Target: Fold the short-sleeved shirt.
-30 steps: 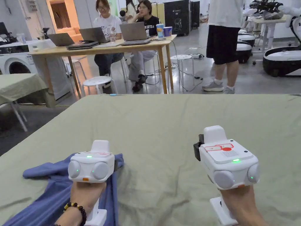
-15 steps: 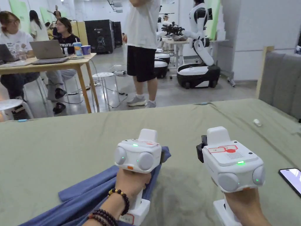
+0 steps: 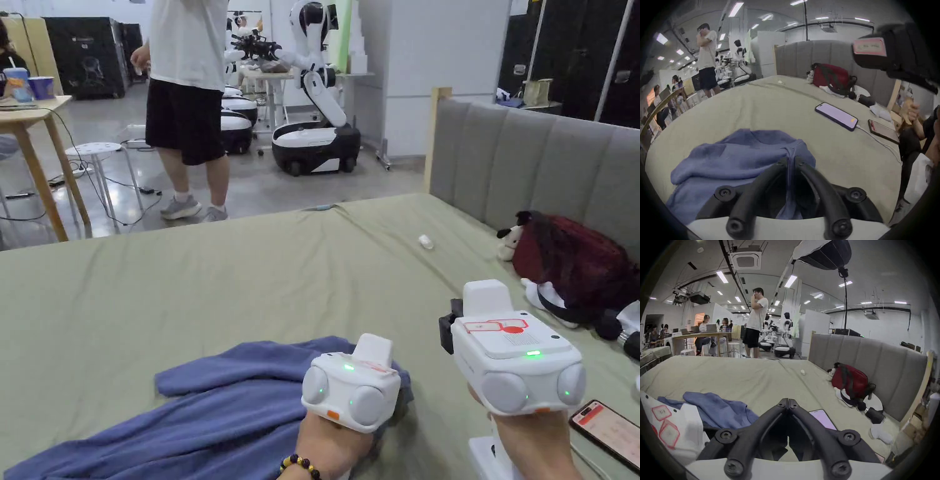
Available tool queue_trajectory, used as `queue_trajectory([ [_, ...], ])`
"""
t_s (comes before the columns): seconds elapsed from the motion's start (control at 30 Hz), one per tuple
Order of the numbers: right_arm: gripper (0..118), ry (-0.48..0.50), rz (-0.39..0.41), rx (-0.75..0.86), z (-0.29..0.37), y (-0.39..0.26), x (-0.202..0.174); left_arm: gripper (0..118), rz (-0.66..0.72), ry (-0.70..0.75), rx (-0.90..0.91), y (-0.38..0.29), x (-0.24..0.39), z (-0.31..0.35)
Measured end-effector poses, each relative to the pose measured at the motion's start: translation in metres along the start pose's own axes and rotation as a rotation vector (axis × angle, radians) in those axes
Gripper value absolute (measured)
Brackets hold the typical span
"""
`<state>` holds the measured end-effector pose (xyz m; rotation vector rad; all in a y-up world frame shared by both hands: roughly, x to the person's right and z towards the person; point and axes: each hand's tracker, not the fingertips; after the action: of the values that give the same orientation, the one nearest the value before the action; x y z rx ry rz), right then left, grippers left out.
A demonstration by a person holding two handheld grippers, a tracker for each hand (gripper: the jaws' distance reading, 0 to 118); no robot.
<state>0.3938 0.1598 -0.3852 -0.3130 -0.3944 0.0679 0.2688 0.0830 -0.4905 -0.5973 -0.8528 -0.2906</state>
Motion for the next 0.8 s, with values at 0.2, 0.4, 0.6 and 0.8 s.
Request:
queue_trajectory([
  [0.2, 0, 0.043, 0.015, -0.017, -0.001, -0.004, -0.019, 116, 0.001, 0.069, 0.101, 0.011, -0.019, 0.02],
  [0.4, 0, 0.08, 0.017, 0.008, -0.003, 0.013, -0.047, 114, 0.072, 0.178, 0.2, 0.026, -0.077, 0.083],
  [0.6, 0, 0.174, 0.019, 0.019, -0.01, 0.024, -0.106, 19, 0.188, 0.433, 0.244, -0.01, -0.171, 0.171],
  [0.8, 0, 0.269, 0.038, 0.022, -0.008, 0.026, -0.169, 0, 0.292, 0.604, 0.187, -0.072, -0.25, 0.235],
])
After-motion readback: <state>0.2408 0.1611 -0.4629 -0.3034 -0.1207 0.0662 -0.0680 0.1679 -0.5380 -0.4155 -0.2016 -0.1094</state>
